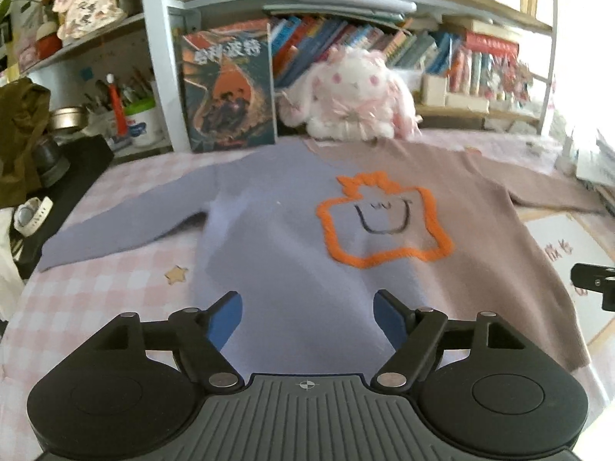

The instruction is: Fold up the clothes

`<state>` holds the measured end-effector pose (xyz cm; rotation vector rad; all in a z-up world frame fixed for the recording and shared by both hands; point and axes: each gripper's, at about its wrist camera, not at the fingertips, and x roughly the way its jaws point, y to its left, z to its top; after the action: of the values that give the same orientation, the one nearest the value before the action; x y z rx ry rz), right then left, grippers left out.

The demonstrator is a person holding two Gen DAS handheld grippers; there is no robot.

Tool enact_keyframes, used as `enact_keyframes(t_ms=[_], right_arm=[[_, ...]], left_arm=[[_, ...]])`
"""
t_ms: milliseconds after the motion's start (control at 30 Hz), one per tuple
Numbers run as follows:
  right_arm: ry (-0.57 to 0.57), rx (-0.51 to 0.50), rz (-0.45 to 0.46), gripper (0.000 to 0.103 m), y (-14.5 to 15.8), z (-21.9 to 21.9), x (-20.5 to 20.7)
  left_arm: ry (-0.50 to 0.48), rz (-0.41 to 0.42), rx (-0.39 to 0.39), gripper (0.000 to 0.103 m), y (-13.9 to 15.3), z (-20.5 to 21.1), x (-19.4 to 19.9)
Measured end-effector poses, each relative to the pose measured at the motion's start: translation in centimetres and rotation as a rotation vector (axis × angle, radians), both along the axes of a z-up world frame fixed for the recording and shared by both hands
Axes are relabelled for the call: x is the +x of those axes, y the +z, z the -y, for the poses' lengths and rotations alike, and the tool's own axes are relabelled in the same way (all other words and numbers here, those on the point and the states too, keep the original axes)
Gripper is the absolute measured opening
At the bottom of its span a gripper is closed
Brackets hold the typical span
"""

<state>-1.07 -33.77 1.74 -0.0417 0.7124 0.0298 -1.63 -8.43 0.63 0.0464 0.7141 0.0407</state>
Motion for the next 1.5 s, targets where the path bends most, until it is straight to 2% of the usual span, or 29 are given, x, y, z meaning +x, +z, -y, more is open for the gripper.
enact_keyframes(t_ms=[200, 367, 667, 900, 1033, 1200, 1267, 1333, 1500], right_arm=[[0.061, 0.01, -0.041, 0.091, -1.1, 1.1, 0.1], [0.067, 0.034, -0.055, 0.092, -1.6, 2.3, 0.2], [0.027, 0.078, -0.071, 0.092, -2.3, 3.9, 0.2], [-0.059, 0.092, -0.08, 0.092, -2.5, 3.7, 0.2], [-0.118, 0.089, -0.079, 0.092, -2.5, 2.2, 0.2], [-0.201, 0.082, -0.061, 0.092, -2.1, -1.7, 0.3], [-0.223, 0.064, -0.051, 0.092, -1.8, -4.0, 0.2], [-0.234, 0.043, -0.042, 0.092, -1.5, -6.4, 0.0], [-0.175, -0.028, -0.057, 0.092, -1.8, -13.1, -0.7]], left_arm=[[0.003, -0.039, 0.024, 0.084, -0.5, 2.1, -0.2], [-0.011, -0.061, 0.059, 0.084, -0.6, 3.9, -0.5], [-0.053, -0.096, 0.104, 0.084, -0.9, 5.4, -0.3], [-0.152, -0.1, 0.121, 0.084, -1.2, 5.0, 0.8], [-0.213, -0.089, 0.121, 0.084, -1.3, 3.0, 1.8], [-0.28, -0.056, 0.11, 0.084, -1.0, -1.6, 3.3], [-0.273, -0.055, 0.078, 0.085, -0.9, -4.4, 3.9], [-0.257, -0.051, 0.047, 0.091, -1.0, -6.8, 4.3], [-0.221, -0.075, -0.024, 0.091, -1.9, -12.6, 5.2]])
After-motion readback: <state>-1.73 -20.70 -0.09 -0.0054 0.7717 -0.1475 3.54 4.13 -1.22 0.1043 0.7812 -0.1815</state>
